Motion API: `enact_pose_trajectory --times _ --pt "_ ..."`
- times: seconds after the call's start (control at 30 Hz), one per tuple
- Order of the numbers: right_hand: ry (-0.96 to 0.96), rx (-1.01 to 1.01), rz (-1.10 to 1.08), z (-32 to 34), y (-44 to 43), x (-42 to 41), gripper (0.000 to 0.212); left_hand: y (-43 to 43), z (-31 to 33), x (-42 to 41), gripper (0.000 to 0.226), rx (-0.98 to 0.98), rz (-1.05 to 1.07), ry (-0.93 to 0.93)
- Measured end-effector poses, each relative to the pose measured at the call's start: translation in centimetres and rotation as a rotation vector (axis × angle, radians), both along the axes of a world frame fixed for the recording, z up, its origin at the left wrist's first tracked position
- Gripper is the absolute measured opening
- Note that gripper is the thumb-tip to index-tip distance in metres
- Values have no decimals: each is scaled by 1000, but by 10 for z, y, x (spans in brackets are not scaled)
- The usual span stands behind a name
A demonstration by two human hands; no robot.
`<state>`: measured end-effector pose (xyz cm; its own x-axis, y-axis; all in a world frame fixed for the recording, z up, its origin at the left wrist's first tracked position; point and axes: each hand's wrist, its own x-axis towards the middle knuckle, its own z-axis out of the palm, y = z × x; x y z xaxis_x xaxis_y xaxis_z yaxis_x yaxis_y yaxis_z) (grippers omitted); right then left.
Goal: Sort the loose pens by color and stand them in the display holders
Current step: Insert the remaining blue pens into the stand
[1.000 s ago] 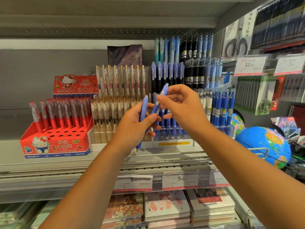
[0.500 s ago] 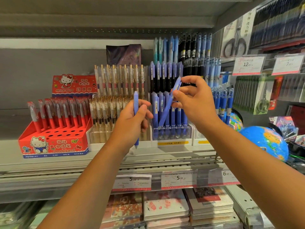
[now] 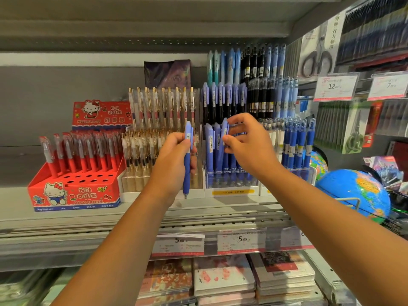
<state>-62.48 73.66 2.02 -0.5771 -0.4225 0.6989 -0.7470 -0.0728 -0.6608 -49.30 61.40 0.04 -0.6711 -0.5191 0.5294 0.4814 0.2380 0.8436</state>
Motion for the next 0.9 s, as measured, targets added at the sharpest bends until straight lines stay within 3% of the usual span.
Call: enact_pose_trajectory --times 0.13,0.57,0.7,0.9 --pt "56 109 -37 -6 -5 1 25 1 -1 0 15 -111 63 -24" --pt "142 146 -65 -6 6 1 33 7 1 2 20 -131 61 38" --pt "13 5 118 -2 18 12 30 7 1 1 20 -114 92 77" --pt "40 88 263 2 24 27 38 10 5 0 20 -268 165 88"
